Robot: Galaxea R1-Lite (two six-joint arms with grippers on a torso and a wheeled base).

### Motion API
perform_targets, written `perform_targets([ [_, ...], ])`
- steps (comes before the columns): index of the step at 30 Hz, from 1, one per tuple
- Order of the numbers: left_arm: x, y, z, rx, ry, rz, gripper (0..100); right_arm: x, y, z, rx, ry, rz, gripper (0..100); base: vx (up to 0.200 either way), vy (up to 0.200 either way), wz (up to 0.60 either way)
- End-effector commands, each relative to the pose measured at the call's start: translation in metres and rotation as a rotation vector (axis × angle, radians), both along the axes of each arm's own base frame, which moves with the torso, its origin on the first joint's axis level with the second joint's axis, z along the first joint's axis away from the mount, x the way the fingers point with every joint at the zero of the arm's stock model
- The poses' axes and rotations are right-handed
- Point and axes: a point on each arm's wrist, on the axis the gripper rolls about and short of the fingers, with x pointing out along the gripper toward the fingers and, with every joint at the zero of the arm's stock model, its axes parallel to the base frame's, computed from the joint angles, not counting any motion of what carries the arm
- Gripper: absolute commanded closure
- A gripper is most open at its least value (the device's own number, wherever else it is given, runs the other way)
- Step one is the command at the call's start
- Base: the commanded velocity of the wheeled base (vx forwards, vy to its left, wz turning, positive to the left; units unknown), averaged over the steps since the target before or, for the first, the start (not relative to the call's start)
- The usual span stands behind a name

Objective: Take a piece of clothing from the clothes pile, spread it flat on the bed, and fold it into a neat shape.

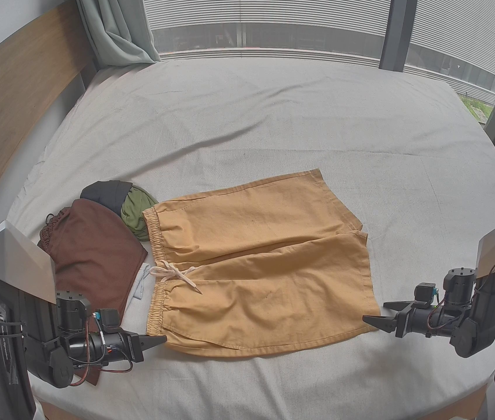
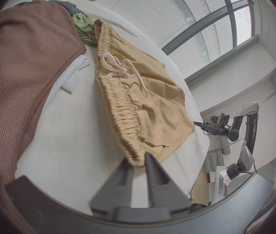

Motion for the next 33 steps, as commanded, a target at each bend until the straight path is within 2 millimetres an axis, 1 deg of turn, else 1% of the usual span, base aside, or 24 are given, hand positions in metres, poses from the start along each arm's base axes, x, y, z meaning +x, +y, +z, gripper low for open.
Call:
perform_targets([
  [1, 0.000, 0.000, 0.000, 0.000, 0.001, 0.001, 100, 0.000, 0.004, 0.000, 0.002, 0.000, 0.016, 0, 0.000, 0.000, 0.00],
  [9, 0.000, -0.001, 0.000, 0.000, -0.002, -0.003, 100, -0.001, 0.005, -0.003, 0.003, 0.011, 0.021, 0, 0.000, 0.000, 0.00],
  [14, 0.000, -0.001, 0.000, 0.000, -0.003, -0.003, 100, -0.002, 0.006, -0.009, 0.001, 0.036, 0.024, 0, 0.000, 0.000, 0.00],
  [21, 0.000, -0.001, 0.000, -0.001, -0.003, -0.006, 100, -0.006, 0.014, -0.013, 0.001, 0.059, 0.060, 0, 0.000, 0.000, 0.00],
  [24, 0.000, -0.001, 0.000, -0.001, -0.003, -0.006, 100, -0.007, 0.016, -0.018, 0.000, 0.080, 0.066, 0, 0.000, 0.000, 0.00],
  [31, 0.000, -0.001, 0.000, -0.001, -0.005, -0.006, 100, -0.005, 0.016, -0.018, 0.002, 0.073, 0.066, 0, 0.000, 0.000, 0.00],
  [32, 0.000, -0.001, 0.000, -0.001, -0.005, -0.006, 100, -0.004, 0.016, -0.019, 0.002, 0.070, 0.066, 100, 0.000, 0.000, 0.00],
  [33, 0.000, -0.001, 0.000, -0.001, -0.005, -0.006, 100, -0.004, 0.016, -0.019, 0.002, 0.070, 0.066, 100, 0.000, 0.000, 0.00],
])
